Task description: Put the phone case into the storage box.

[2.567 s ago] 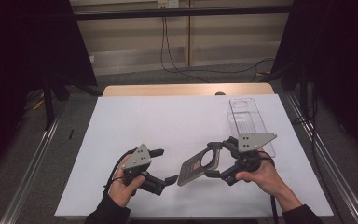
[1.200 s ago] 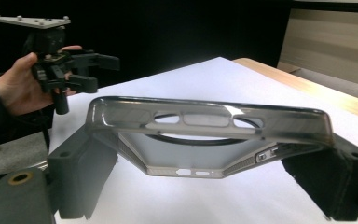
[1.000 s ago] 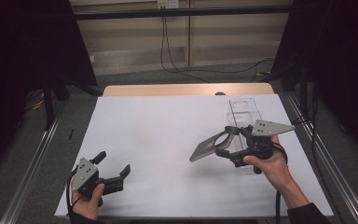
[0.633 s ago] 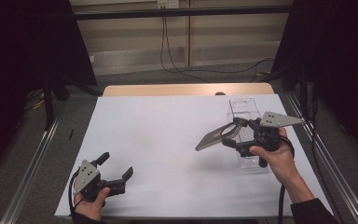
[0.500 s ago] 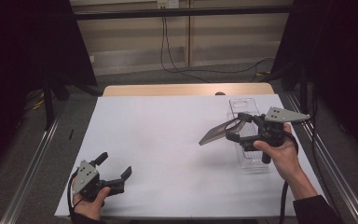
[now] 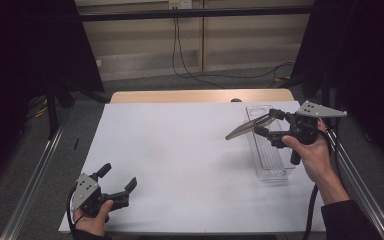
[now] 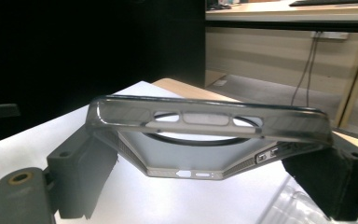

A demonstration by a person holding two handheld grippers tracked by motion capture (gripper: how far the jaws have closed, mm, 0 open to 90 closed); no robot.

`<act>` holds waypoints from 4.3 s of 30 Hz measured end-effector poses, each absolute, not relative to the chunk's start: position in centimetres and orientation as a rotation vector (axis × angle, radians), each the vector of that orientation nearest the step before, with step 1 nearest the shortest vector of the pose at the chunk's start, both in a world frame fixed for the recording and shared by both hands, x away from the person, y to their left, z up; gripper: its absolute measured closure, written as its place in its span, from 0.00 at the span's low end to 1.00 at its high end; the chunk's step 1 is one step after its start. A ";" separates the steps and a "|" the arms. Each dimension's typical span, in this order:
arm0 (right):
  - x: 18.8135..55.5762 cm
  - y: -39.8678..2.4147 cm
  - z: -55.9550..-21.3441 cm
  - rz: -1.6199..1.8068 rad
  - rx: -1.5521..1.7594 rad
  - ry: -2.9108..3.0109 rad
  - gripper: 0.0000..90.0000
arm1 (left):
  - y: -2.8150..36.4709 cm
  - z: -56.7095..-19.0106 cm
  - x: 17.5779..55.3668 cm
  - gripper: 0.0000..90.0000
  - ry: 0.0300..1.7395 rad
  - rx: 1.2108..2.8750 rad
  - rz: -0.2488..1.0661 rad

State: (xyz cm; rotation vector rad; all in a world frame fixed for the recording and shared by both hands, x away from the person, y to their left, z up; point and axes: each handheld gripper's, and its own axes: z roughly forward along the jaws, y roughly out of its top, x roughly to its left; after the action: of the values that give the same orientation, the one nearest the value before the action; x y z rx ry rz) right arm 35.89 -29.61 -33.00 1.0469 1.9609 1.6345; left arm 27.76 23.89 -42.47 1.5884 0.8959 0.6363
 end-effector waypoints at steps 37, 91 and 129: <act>40.4 -33.1 -31.3 1.350 1.266 1.843 0.13 | 23.9 -42.8 28.1 0.03 0.893 1.627 0.644; 45.1 -31.6 -35.1 1.023 1.475 1.792 0.13 | 23.7 -42.8 28.1 0.04 0.890 1.642 0.642; 47.1 -29.0 -37.3 0.854 1.587 1.704 0.13 | 23.7 -42.6 28.2 0.04 0.865 1.661 0.656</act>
State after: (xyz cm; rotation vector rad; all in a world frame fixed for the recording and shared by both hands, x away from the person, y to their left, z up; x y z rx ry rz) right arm 47.11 -29.00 -37.35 1.5865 1.7042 0.8542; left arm 28.22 23.74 -42.63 1.6611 0.8653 0.6558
